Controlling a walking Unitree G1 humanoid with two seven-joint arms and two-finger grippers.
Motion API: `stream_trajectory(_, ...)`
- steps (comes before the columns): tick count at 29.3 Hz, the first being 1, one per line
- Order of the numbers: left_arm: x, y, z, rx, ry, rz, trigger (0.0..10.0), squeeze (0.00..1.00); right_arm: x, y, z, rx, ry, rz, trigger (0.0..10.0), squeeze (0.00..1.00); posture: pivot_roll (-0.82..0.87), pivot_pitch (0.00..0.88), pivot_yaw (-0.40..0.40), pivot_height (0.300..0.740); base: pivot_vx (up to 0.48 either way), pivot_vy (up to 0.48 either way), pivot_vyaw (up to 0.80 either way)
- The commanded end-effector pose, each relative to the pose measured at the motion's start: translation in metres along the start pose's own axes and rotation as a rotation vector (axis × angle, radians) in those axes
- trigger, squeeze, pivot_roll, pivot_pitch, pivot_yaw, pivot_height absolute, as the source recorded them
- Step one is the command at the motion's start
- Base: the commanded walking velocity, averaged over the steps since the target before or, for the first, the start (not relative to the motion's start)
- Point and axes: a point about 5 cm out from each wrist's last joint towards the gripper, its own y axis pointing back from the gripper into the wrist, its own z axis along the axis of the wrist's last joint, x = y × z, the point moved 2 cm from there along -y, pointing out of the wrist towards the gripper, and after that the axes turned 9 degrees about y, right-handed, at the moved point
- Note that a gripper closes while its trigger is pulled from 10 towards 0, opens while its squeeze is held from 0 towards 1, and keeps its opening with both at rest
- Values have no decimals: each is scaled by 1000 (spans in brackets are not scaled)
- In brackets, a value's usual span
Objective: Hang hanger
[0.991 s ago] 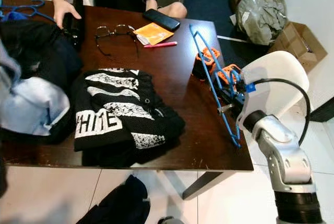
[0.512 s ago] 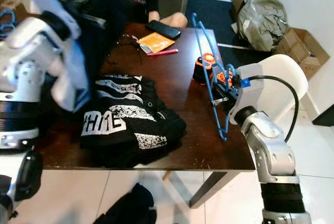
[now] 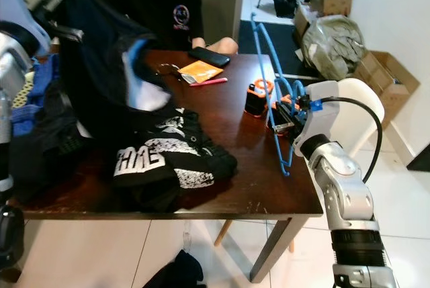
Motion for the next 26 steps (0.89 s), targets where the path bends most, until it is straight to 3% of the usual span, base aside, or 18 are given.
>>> stream_trajectory(1, -21, 3, -12, 38, 52, -88, 0, 0, -5, 0, 2, -17, 4, -15, 10000, 0, 1, 0, -35, 740, 0, 0, 0)
stream_trajectory(4, -73, 14, -48, 143, 157, -239, 0, 0, -4, 1, -2, -13, -1, -28, 10000, 0, -1, 0, -24, 740, 0, 0, 0)
stream_trajectory(6, -83, 15, -55, 163, 172, -259, 0, 0, -4, 1, -4, -11, -4, -31, 10000, 0, -1, 0, -24, 740, 0, 0, 0)
stream_trajectory(9, -99, 13, -61, 171, 287, -291, 0, 0, -5, 3, -10, -2, -9, -52, 10000, 0, -7, 0, -11, 740, 0, 0, 0)
stream_trajectory(12, -101, 11, -61, 164, 310, -293, 0, 0, -5, 4, -12, 0, -9, -61, 10000, 0, -8, 0, -9, 740, 0, 0, 0)
stream_trajectory(16, -91, -10, -35, 55, 345, -280, 0, 0, -15, 6, -12, -14, -13, -120, 10000, 0, -13, 0, 4, 740, 0, 0, 0)
stream_trajectory(19, -88, -14, -29, 32, 348, -276, 0, 0, -17, 6, -11, -18, -15, -130, 10000, 0, -13, 0, 4, 740, 0, 0, 0)
stream_trajectory(21, -86, -18, -21, 7, 335, -275, 0, 0, -19, 5, -11, -19, -10, -139, 10000, 0, -11, 0, 9, 740, 0, 0, 0)
stream_trajectory(23, -75, -34, 5, -86, 278, -260, 0, 0, -23, 2, -11, -27, -9, -175, 10000, 0, -7, 0, 16, 740, 0, 0, 0)
stream_trajectory(24, -75, -34, 5, -86, 278, -260, 0, 0, -23, 2, -11, -27, -9, -175, 10000, 0, -7, 0, 16, 740, 0, 0, 0)
stream_trajectory(26, -63, -49, 26, -153, 198, -234, 0, 0, -27, 0, -11, -31, -5, -211, 10000, 0, -6, 0, 22, 740, 0, 0, 0)
